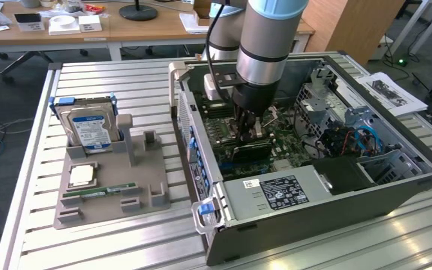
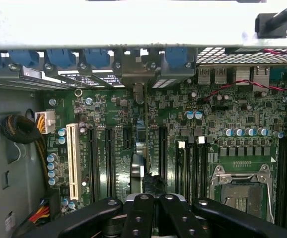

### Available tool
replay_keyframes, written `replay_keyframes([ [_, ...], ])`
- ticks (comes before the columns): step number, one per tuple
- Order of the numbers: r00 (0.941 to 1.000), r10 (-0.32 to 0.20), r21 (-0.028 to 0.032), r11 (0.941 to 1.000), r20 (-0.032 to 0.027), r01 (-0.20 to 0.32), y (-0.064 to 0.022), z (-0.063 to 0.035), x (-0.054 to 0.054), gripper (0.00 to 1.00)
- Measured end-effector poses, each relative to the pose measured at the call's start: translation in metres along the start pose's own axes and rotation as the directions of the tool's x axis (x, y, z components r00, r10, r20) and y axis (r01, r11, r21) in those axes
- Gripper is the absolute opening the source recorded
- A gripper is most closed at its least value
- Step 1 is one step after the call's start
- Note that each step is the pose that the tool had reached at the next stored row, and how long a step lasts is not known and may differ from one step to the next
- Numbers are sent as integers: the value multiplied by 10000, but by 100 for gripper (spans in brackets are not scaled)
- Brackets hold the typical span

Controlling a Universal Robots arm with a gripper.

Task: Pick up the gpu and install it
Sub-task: 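Press down on the gpu until it lock into place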

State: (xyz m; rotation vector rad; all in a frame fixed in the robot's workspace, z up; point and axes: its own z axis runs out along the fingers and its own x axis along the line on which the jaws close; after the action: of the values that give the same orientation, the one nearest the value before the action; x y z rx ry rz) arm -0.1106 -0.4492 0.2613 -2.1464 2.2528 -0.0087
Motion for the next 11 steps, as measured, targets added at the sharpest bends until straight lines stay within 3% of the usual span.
replay_keyframes([
  [11,10000,1,-1,10000,1,-1,5,11,1,11],
])
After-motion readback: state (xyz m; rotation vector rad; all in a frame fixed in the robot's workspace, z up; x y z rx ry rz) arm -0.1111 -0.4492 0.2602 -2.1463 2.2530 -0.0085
